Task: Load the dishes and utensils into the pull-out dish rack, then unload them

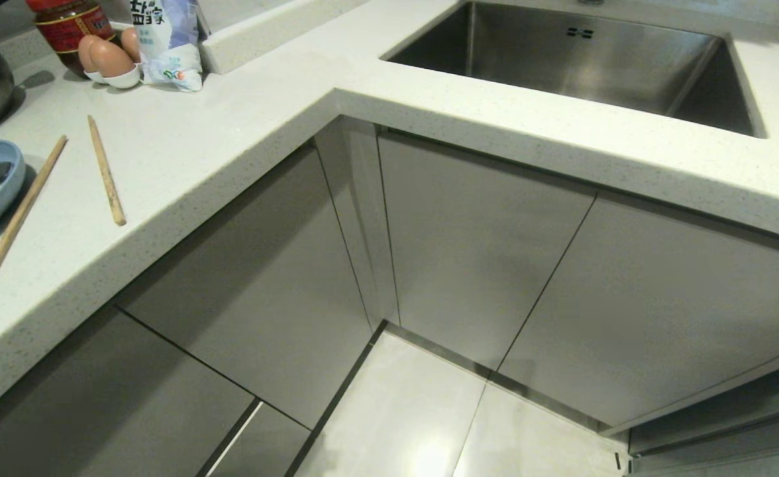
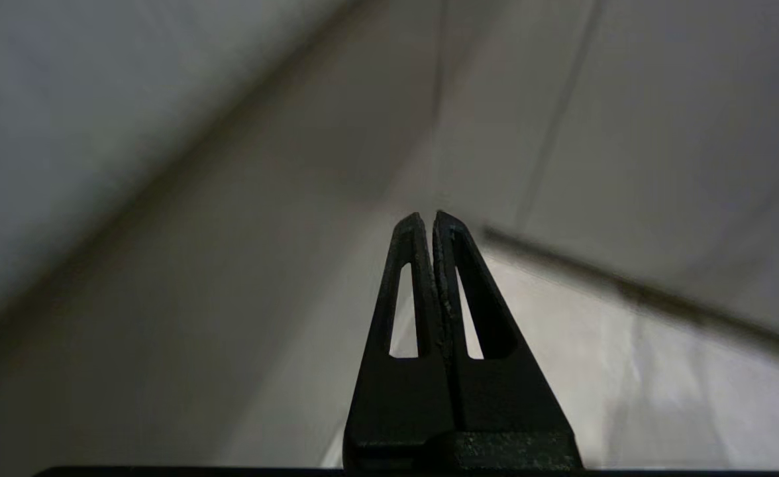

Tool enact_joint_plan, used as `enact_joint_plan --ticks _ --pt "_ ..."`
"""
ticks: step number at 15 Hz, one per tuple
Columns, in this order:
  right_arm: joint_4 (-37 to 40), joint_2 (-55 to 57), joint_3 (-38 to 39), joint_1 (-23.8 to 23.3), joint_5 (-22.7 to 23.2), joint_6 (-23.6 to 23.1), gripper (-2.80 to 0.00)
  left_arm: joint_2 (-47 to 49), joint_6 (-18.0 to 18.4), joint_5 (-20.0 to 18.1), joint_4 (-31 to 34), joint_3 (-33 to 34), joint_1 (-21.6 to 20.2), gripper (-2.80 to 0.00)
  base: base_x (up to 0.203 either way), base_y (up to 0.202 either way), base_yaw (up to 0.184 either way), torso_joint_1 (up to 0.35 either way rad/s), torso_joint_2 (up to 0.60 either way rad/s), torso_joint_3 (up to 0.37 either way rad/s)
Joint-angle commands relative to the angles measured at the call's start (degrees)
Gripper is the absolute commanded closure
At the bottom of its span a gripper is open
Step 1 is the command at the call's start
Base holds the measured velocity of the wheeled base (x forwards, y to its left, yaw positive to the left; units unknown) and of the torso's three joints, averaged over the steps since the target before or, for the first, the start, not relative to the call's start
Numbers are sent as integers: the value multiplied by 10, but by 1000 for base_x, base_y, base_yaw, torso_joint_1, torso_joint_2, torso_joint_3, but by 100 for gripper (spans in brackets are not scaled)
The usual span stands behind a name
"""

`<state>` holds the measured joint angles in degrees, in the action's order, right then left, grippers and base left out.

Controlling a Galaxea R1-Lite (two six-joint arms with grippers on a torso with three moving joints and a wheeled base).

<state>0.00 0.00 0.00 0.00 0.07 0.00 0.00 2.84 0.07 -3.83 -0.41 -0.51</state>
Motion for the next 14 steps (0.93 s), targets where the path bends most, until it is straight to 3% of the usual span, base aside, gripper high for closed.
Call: enact_joint_plan --ticks 1,10,14 --pt "0 0 0 0 0 0 0 1 0 -7 32 8 0 0 0 0 0 0 0 0" --pt "0 0 0 0 0 0 0 1 -11 -8 25 12 0 0 0 0 0 0 0 4" --pt "0 0 0 0 0 0 0 1 -16 -7 26 12 0 0 0 0 0 6 2 158"
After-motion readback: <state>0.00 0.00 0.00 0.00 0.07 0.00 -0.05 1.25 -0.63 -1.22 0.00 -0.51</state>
